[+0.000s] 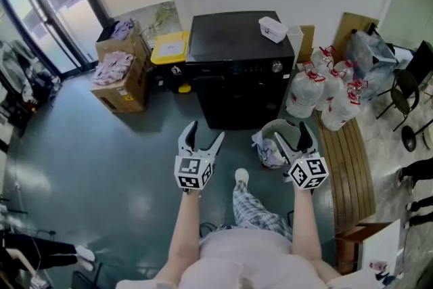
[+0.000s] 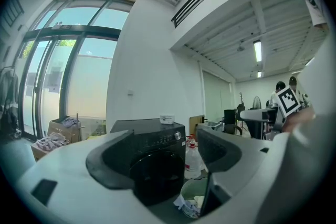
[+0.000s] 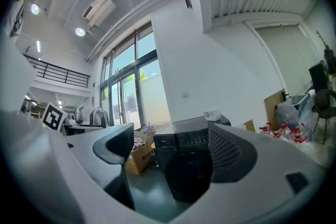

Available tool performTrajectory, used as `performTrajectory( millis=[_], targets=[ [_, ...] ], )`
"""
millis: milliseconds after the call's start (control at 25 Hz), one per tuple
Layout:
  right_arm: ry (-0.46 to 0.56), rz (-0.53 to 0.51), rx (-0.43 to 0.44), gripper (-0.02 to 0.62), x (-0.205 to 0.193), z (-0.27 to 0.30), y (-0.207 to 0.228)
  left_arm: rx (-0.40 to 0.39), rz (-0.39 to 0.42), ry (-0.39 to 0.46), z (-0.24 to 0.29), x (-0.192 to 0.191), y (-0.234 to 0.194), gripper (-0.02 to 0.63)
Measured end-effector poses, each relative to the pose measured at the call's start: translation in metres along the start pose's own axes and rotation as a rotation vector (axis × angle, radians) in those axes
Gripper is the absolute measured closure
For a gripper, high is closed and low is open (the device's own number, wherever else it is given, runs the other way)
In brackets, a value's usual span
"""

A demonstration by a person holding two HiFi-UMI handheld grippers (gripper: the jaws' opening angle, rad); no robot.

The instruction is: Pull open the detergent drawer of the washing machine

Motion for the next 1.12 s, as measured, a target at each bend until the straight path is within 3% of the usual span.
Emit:
performTrajectory(
  millis=[440,800,1120],
  targets=[
    [-0.011,-0.001,0.066,0.158,-0.024,0.172,0.034,0.042,0.004,-0.008,0.125,-0.009,-0.095,0.242],
    [-0.037,-0.008,0.148,0.160,-0.042,0.335,0.063,0.071,0.067,-0.018,0.245,-0.014,-0.172,0.242],
    [-0.066,-0.009,0.157,0.160,-0.054,0.402,0.068,0.082,0.037,-0.036,0.294,-0.019,-0.218,0.242]
  ],
)
Point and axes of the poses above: the fingertips, and each gripper's own axes: z forward along the fingers, y to its right, x out of its top, the point moved 7 cm from there along -z, backward along the fingers, and after that the axes turned 10 degrees about y, right-handed, at the moved point
